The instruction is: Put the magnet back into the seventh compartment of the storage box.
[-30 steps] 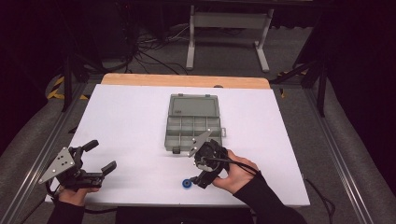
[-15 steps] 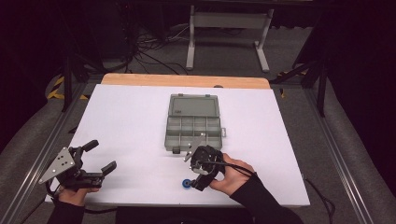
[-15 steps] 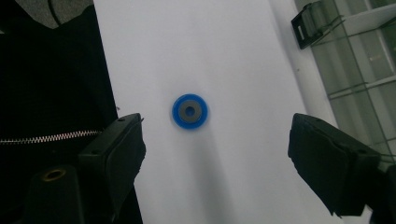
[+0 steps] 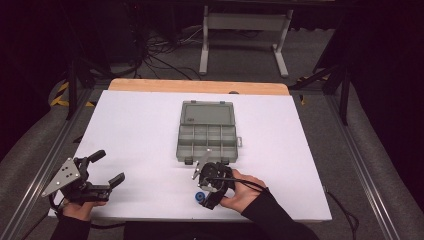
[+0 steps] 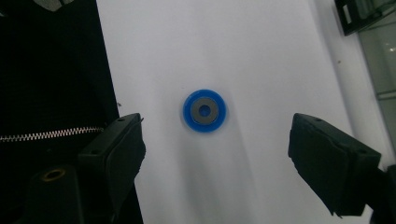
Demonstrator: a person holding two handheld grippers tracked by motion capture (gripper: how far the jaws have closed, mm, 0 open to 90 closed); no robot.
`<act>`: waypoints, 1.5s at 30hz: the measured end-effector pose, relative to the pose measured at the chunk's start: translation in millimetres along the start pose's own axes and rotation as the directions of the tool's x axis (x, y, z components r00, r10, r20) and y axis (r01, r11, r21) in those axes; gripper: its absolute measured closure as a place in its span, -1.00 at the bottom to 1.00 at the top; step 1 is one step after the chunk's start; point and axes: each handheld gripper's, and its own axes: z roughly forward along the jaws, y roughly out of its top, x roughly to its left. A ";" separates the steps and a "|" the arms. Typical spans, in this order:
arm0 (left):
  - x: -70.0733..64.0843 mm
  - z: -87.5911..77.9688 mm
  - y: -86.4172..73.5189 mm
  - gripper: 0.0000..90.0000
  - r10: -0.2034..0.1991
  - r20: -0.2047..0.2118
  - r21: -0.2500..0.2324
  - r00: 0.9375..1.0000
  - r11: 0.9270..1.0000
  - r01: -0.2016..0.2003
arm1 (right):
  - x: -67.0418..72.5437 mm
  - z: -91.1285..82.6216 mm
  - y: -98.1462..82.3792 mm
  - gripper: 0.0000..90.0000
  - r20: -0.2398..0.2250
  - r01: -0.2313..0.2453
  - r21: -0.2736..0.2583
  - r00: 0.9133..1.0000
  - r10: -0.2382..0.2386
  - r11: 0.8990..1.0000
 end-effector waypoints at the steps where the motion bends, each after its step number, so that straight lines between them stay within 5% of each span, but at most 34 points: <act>1: 0.0 0.0 0.0 -0.99 0.000 0.000 0.000 1.000 1.000 0.000 | 0.1 1.8 0.1 -0.59 -0.001 0.000 0.002 1.000 0.000 1.000; 28: 0.3 -0.1 -0.1 -0.99 0.000 0.003 0.001 1.000 1.000 0.000 | 1.6 34.9 3.9 -0.51 -0.013 0.013 0.066 1.000 -0.012 0.998; 45: 0.5 0.1 0.0 -0.99 0.002 0.004 0.003 1.000 1.000 -0.002 | 3.1 33.6 7.1 0.36 0.026 0.034 0.043 0.999 -0.035 0.999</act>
